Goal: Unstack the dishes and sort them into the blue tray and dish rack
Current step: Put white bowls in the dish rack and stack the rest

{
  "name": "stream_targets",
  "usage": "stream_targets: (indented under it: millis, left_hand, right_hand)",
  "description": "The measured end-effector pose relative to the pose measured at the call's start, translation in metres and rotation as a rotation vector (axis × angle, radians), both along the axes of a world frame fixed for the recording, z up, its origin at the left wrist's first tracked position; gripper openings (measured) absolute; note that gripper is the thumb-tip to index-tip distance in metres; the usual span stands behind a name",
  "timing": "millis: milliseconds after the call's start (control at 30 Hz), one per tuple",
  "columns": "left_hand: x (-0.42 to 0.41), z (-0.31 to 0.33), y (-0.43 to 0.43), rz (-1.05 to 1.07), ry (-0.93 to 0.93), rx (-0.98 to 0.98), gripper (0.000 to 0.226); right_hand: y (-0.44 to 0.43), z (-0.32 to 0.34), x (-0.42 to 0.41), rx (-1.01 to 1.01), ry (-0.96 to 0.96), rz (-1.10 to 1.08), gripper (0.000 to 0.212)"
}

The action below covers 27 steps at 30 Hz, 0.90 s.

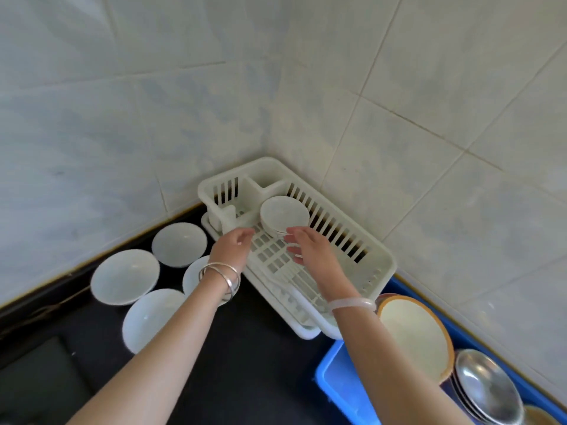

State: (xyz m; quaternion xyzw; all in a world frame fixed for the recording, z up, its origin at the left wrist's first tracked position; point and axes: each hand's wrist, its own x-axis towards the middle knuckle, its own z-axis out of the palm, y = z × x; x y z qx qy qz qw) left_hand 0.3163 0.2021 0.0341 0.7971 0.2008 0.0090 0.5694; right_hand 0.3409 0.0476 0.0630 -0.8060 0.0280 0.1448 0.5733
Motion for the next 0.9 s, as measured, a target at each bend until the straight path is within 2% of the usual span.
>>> stream_targets:
  millis: [167,300,400,500,567,700,767,900]
  left_hand:
    - [-0.082,-0.015,0.025,0.14,0.044,0.115,0.03]
    - [-0.138,-0.044,0.045,0.219,0.053,0.183,0.031]
    - [-0.161,-0.064,0.056,0.336,0.072,0.289,0.036]
    - [-0.158,-0.07,0.058,0.397,0.071,0.316,0.046]
    - [-0.149,-0.07,0.056,0.394,0.102,0.254,0.055]
    - [-0.15,-0.068,0.05,0.423,0.153,-0.009,0.067]
    - [-0.177,-0.098,0.088,0.562,0.265,-0.128,0.068]
    - [-0.181,-0.105,0.086,0.511,0.216,-0.165,0.058]
  right_hand:
    - [0.024,-0.015,-0.052,-0.047,0.053,0.106,0.02]
    - [0.042,-0.055,-0.082,-0.259,0.113,0.202,0.028]
    - [0.049,-0.076,-0.086,-0.311,0.174,0.165,0.021]
    - [0.052,-0.087,-0.077,-0.351,0.254,0.144,0.044]
    - [0.054,-0.089,-0.063,-0.323,0.268,0.097,0.048]
    - [0.059,-0.093,-0.054,-0.201,0.338,-0.022,0.035]
    - [0.112,-0.12,-0.066,-0.176,0.446,-0.014,0.025]
    - [0.108,-0.117,-0.067,0.025,0.458,-0.202,0.02]
